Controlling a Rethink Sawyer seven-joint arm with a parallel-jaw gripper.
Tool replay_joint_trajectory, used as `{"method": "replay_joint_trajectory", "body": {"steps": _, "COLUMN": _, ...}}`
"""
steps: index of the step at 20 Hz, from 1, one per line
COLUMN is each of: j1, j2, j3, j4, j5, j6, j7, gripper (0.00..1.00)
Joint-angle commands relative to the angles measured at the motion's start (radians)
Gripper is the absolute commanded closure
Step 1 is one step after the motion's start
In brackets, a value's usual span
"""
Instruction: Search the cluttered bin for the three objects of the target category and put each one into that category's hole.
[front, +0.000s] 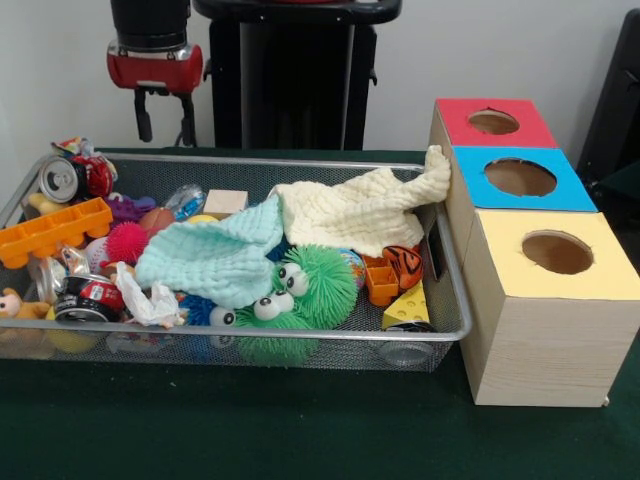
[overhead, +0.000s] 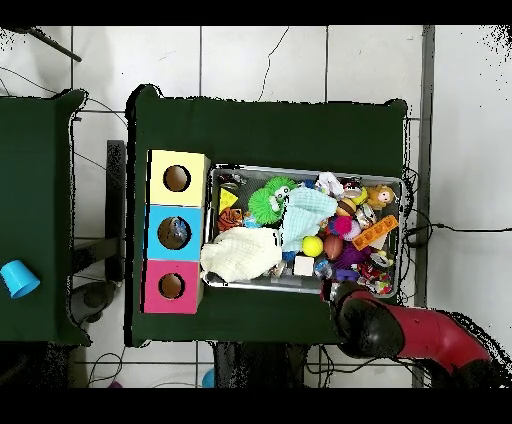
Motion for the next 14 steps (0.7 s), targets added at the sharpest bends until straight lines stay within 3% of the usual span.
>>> {"method": "replay_joint_trajectory", "body": {"steps": 1, "j1": -0.014, "j2": 0.024, "j3": 0.085, "j4": -0.112, "j5": 0.024, "j6": 0.118, "j7": -0.083, "gripper": 0.00}}
{"method": "replay_joint_trajectory", "body": {"steps": 14, "j1": 0.008, "j2": 0.044, "j3": 0.059, "j4": -0.123, "j5": -0.005, "j6": 0.070, "j7": -0.046, "gripper": 0.00}}
